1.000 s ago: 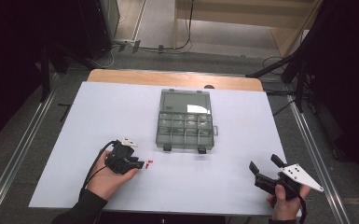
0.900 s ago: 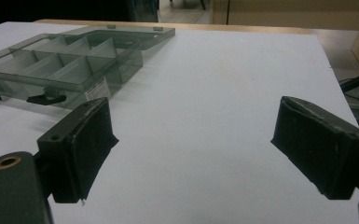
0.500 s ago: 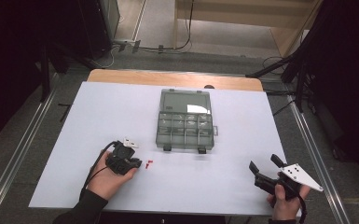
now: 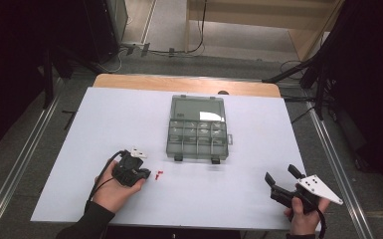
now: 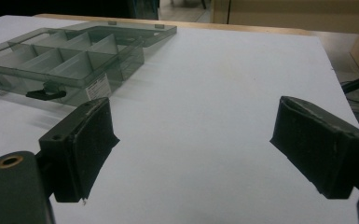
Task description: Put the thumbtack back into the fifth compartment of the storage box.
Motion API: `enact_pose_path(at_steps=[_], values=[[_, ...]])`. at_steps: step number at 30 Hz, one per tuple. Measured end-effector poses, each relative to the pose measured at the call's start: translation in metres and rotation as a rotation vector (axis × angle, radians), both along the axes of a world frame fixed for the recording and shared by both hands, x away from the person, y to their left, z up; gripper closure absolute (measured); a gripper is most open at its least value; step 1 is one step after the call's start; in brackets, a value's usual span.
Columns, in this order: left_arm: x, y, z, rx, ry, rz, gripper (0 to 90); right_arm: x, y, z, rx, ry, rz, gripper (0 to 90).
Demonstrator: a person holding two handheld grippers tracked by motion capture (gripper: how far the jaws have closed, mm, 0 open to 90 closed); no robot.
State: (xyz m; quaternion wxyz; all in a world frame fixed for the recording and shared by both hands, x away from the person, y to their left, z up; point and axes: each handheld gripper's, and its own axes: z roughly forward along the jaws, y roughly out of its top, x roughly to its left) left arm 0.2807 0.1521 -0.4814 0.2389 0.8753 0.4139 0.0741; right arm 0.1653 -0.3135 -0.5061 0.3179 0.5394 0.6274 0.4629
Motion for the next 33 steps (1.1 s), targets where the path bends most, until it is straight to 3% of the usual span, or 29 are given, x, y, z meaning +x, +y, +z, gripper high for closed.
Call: enact_pose_path(at_steps=[14,33], values=[[0.003,0.003,0.009,-0.044,0.003,-0.011,85.2,-0.001,-0.003,0.0,-0.004,-0.03,0.005,12.4],[0.018,-0.004,0.024,-0.09,-0.001,-0.044,85.1,-0.001,-0.004,0.0,-0.001,-0.029,0.01,12.4]])
